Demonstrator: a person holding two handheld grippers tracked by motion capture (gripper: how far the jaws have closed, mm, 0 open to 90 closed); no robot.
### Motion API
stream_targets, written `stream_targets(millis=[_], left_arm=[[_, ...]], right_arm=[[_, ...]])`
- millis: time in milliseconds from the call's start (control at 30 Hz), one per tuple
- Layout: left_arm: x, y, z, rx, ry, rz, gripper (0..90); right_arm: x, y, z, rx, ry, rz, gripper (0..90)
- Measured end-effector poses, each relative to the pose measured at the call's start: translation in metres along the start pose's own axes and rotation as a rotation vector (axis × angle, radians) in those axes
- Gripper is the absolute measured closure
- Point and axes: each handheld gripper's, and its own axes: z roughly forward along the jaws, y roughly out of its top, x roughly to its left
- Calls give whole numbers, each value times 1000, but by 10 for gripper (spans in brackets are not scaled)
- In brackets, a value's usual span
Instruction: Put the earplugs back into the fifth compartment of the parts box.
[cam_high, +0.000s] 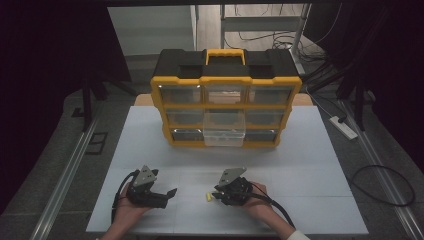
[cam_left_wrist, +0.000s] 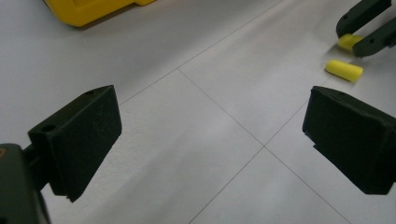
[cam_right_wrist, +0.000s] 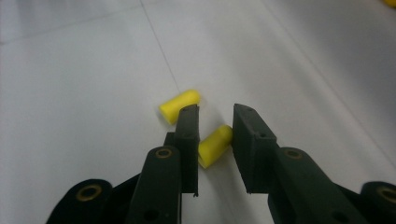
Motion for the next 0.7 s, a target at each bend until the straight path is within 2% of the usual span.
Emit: stream_targets(millis=[233,367,500,533,700], left_arm=[[0,0,0,-2,0,0,46],[0,0,1,-1,-1,0,46],[0,0,1,-2,-1,0,46],[0,0,1,-2,-1,0,46],[0,0,1,-1,-2,0,46]], right_arm=[[-3,3,-12,-65,-7,24,730],[-3,6,-23,-129,-3,36,736],[-4,9,-30,-163,0,41,736],[-4,11,-35,-190,3,44,736],[-5,15,-46,-245,2,56,736]])
